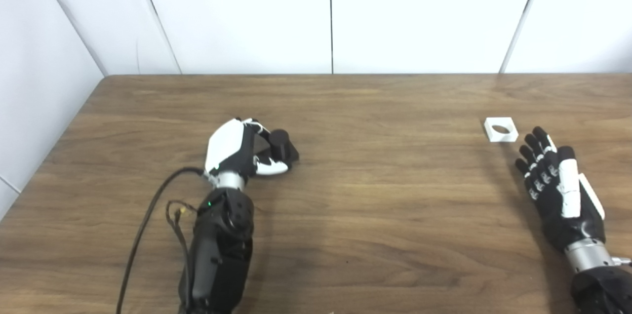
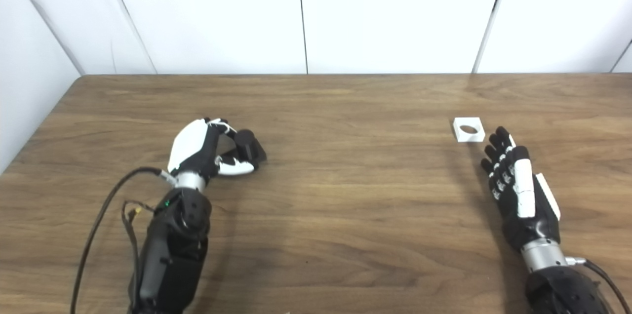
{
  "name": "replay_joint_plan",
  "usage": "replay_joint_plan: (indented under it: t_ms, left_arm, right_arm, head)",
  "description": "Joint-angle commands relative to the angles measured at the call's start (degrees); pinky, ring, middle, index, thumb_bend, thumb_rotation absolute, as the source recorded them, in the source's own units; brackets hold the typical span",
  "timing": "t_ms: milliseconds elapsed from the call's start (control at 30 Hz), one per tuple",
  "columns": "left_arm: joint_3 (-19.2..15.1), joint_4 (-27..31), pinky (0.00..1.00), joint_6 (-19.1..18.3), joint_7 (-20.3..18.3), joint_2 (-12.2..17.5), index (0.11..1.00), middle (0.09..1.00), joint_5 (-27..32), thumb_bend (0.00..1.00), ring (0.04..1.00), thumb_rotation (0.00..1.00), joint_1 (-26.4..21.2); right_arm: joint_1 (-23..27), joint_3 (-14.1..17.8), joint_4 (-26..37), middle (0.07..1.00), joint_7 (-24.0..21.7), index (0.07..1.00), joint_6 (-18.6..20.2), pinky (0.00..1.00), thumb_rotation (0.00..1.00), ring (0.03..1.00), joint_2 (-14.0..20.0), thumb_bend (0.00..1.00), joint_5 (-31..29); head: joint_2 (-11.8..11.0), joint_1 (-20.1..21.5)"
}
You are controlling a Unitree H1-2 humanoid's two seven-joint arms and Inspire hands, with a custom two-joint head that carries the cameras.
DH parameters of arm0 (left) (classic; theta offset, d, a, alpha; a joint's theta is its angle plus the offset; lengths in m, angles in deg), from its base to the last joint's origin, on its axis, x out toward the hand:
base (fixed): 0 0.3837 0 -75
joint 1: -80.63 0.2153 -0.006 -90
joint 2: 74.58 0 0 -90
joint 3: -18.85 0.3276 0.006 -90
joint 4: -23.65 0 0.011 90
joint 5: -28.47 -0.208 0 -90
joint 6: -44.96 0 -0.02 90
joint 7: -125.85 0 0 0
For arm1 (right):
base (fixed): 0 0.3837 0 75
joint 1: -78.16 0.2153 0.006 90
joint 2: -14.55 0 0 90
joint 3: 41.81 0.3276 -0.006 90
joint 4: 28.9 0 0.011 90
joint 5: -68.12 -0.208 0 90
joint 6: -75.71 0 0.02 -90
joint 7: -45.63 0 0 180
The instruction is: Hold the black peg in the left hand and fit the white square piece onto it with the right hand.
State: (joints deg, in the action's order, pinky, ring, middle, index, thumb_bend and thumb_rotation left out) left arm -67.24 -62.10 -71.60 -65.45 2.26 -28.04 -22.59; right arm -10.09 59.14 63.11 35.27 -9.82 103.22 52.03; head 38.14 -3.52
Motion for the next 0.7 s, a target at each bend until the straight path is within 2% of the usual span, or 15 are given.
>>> replay_joint_plan:
  t_ms: [0,300,667]
  left_arm:
    - [1.6,1.9,0.95,-0.3,-0.9,0.3,0.491,0.913,-1.6,0.52,1.0,0.07,0.1]
    - [8.1,4.1,0.98,0.4,1.6,0.4,0.491,0.896,-2.4,0.52,1.0,0.07,4.5]
    - [13.1,5.6,0.97,0.7,3.6,0.0,0.49,0.9,-1.4,0.52,1.0,0.07,7.9]
  right_arm:
    - [-0.5,-0.5,-0.8,1.0,-0.2,1.0,0.0,1.0,1.0,1.0,-0.7,0.6,-0.3]
    - [-0.5,-0.8,-0.4,1.0,0.6,1.0,0.6,1.0,1.0,1.0,-1.5,0.6,-0.2]
    - [-0.9,-1.1,0.0,1.0,0.9,1.0,0.7,1.0,1.0,1.0,-1.7,0.59,0.1]
  head:
    - [0.0,0.0]
    - [0.0,0.3]
    - [0.3,1.6]
